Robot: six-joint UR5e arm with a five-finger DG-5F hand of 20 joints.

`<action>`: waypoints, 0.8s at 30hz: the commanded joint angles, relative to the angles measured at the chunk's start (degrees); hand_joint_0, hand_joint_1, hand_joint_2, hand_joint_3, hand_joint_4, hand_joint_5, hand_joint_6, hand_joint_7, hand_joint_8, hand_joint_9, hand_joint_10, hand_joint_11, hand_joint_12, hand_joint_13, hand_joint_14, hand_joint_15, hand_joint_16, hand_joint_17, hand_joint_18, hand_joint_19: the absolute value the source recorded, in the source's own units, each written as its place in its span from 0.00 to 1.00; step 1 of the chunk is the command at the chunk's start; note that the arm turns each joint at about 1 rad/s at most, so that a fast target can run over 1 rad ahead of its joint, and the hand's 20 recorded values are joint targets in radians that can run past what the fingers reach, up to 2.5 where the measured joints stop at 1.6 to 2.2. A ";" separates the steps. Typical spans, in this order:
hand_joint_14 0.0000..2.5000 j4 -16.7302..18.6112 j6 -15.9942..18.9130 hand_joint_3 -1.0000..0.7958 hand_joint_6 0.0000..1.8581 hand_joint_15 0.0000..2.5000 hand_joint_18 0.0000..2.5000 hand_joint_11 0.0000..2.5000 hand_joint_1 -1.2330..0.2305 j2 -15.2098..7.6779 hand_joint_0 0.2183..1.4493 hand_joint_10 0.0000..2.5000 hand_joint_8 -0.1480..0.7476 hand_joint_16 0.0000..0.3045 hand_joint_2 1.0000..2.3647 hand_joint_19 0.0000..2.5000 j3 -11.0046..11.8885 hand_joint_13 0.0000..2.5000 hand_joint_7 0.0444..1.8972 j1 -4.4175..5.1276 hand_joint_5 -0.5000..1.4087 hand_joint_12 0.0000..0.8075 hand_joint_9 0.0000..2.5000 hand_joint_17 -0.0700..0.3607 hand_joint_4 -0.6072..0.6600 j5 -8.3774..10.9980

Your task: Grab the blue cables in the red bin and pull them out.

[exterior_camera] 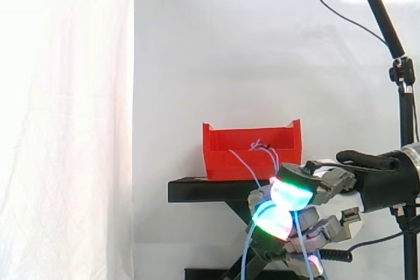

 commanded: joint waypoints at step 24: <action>0.42 0.07 0.06 0.43 0.84 0.52 0.39 0.43 0.13 0.00 0.59 1.00 0.42 0.16 0.00 0.41 0.00 0.46 0.23 0.00 0.57 0.41 0.28 0.42 0.29 -0.08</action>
